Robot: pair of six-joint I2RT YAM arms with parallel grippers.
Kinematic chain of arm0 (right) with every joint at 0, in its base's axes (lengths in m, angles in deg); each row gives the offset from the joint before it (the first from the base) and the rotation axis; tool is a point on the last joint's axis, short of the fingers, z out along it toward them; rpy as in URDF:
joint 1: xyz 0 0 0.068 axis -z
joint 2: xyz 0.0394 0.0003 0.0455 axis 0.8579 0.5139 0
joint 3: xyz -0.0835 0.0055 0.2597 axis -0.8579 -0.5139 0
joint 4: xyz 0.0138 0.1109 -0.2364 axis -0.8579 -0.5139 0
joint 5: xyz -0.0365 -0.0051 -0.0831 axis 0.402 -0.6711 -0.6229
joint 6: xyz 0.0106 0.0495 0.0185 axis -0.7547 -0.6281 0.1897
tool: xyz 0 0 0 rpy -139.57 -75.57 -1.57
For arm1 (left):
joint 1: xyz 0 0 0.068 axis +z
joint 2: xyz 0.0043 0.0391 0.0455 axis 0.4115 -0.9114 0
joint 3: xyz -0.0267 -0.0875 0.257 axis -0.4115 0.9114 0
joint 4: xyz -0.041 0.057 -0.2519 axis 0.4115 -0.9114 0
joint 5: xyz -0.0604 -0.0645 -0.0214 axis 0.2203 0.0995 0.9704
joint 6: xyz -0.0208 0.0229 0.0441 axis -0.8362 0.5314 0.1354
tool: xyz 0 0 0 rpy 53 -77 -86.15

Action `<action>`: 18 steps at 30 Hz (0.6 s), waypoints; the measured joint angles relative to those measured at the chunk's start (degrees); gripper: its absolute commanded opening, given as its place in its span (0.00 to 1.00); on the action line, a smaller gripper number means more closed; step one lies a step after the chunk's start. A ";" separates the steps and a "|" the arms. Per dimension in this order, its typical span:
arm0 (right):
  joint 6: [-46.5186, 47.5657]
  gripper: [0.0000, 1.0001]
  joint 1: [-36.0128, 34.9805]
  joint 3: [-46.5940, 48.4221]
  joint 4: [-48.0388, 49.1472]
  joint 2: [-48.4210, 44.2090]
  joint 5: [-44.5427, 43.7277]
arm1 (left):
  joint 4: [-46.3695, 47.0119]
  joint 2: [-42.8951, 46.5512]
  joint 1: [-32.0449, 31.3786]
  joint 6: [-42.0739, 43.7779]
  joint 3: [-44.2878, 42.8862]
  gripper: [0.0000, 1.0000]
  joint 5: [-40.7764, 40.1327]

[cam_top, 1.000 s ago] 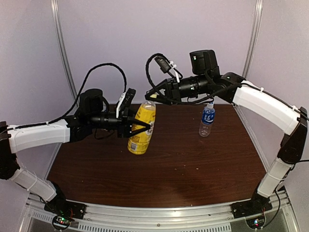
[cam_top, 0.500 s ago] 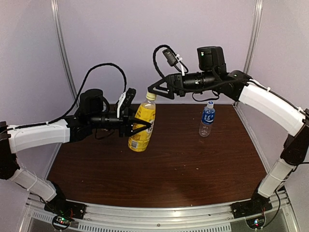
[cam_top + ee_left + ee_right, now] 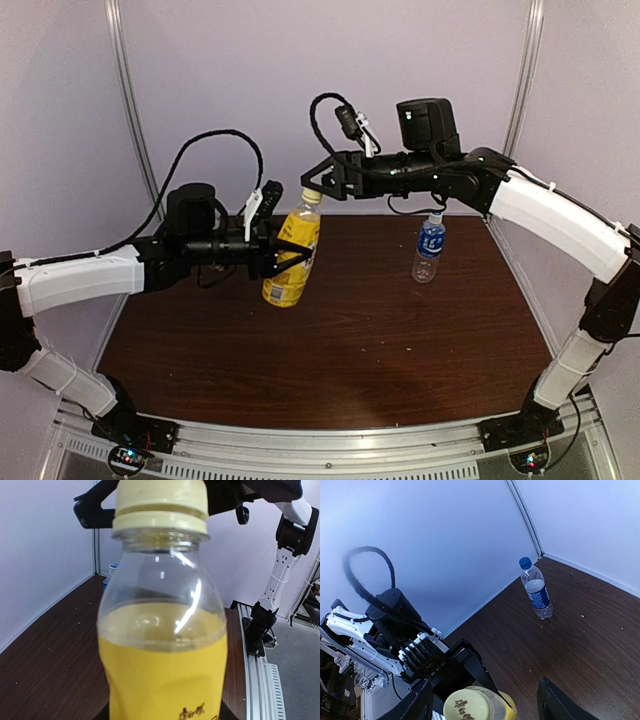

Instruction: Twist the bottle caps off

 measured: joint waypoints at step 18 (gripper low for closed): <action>0.20 0.32 -0.94 -0.13 -1.05 0.90 0.04 | -2.19 0.00 0.02 0.07 -0.13 0.32 -1.77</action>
